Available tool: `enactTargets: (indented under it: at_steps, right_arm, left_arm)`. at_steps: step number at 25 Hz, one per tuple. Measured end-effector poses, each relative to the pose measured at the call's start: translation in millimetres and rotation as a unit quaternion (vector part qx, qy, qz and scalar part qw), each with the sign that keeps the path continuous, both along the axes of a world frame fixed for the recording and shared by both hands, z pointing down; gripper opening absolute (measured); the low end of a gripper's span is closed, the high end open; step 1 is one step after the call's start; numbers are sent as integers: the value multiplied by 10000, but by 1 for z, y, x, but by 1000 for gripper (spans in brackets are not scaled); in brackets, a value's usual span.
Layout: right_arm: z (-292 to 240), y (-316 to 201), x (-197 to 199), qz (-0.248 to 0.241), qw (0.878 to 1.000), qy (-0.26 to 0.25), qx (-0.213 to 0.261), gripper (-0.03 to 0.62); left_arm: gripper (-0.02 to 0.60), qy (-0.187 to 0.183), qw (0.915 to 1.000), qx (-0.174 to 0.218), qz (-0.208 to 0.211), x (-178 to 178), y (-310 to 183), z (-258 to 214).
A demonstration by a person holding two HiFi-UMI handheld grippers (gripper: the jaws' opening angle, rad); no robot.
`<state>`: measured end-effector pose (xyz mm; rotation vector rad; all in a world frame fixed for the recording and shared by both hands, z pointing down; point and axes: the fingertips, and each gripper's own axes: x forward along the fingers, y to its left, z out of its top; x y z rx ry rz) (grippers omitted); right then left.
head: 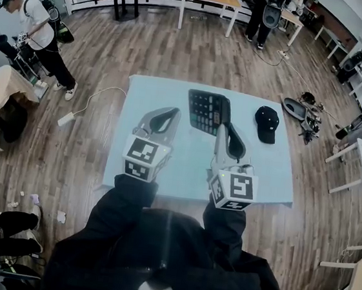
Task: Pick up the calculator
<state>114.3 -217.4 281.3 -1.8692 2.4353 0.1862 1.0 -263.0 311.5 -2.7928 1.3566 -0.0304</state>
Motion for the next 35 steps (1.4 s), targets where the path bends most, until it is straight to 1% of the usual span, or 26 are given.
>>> enactTargets:
  at_steps: [6, 22, 32, 35]
  right_arm:
    - [-2, 3, 3, -26, 10000, 16, -1, 43]
    - [-2, 9, -4, -84, 9999, 51, 24, 43]
    - [3, 13, -6, -100, 9999, 17, 20, 43]
    - [3, 12, -5, -110, 9999, 17, 1, 43]
  left_arm:
    - [3, -59, 10000, -53, -24, 2, 2, 1]
    - [2, -57, 10000, -8, -34, -2, 9, -2]
    - [2, -64, 9999, -25, -158, -8, 15, 3]
    - [2, -68, 9997, -102, -205, -9, 15, 5]
